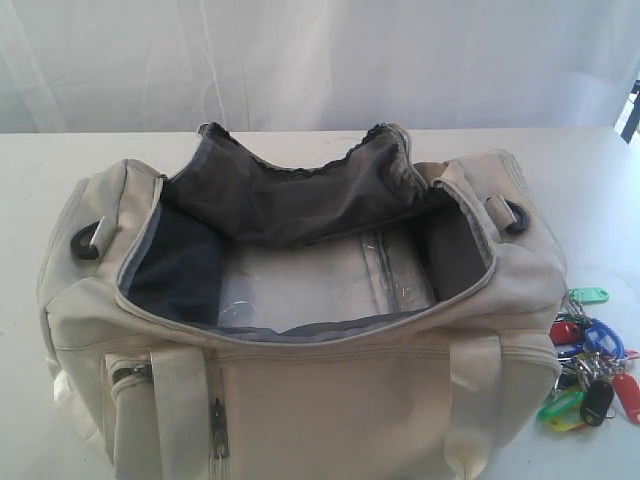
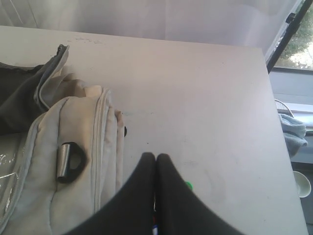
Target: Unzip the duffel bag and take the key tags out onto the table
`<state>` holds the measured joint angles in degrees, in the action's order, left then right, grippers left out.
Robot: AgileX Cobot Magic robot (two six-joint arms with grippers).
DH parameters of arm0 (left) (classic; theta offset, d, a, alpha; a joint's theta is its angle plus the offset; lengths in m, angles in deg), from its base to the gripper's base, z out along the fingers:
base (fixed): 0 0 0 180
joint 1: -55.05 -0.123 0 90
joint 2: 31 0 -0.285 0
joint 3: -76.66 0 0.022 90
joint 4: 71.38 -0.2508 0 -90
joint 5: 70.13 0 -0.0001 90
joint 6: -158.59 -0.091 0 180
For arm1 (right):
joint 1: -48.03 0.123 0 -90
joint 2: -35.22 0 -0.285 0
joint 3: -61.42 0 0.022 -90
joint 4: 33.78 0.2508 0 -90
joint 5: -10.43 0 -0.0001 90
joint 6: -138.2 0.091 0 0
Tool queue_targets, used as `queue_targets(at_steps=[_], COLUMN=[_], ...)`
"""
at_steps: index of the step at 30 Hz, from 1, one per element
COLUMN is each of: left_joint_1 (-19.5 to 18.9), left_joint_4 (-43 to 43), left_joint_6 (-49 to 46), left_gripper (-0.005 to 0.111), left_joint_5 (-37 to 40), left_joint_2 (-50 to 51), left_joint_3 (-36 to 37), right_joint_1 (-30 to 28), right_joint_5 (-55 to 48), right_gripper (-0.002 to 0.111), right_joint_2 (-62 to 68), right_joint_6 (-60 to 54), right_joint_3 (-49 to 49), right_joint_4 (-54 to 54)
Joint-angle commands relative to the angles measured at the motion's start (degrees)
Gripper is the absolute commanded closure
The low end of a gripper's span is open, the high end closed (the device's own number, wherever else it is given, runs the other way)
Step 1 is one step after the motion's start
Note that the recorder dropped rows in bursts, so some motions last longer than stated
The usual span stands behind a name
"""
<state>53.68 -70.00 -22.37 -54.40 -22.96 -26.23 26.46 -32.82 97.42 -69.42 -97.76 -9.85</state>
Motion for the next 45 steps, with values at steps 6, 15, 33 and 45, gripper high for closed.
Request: queue_targets(at_steps=[6, 15, 33, 45], left_joint_1=[-0.23, 0.42, 1.69, 1.69], left_joint_4=[-2.21, -3.86, -4.22, -4.22], left_joint_6=[3.17, 6.54, 6.54, 6.54], left_gripper=[0.107, 0.107, 0.107, 0.107], left_joint_5=[-0.35, -1.27, -2.69, -2.69], left_joint_2=[-0.26, -0.26, -0.26, -0.26], left_joint_3=[0.11, 0.11, 0.11, 0.11], right_joint_1=[-0.1, -0.1, -0.1, -0.1], right_joint_5=[0.08, 0.08, 0.08, 0.08], right_gripper=[0.108, 0.108, 0.108, 0.108], right_joint_2=[-0.26, -0.26, -0.26, -0.26], right_joint_6=[-0.63, -0.63, -0.63, -0.63], right_joint_3=[-0.17, -0.17, -0.17, -0.17], right_joint_4=[0.2, 0.2, 0.2, 0.2])
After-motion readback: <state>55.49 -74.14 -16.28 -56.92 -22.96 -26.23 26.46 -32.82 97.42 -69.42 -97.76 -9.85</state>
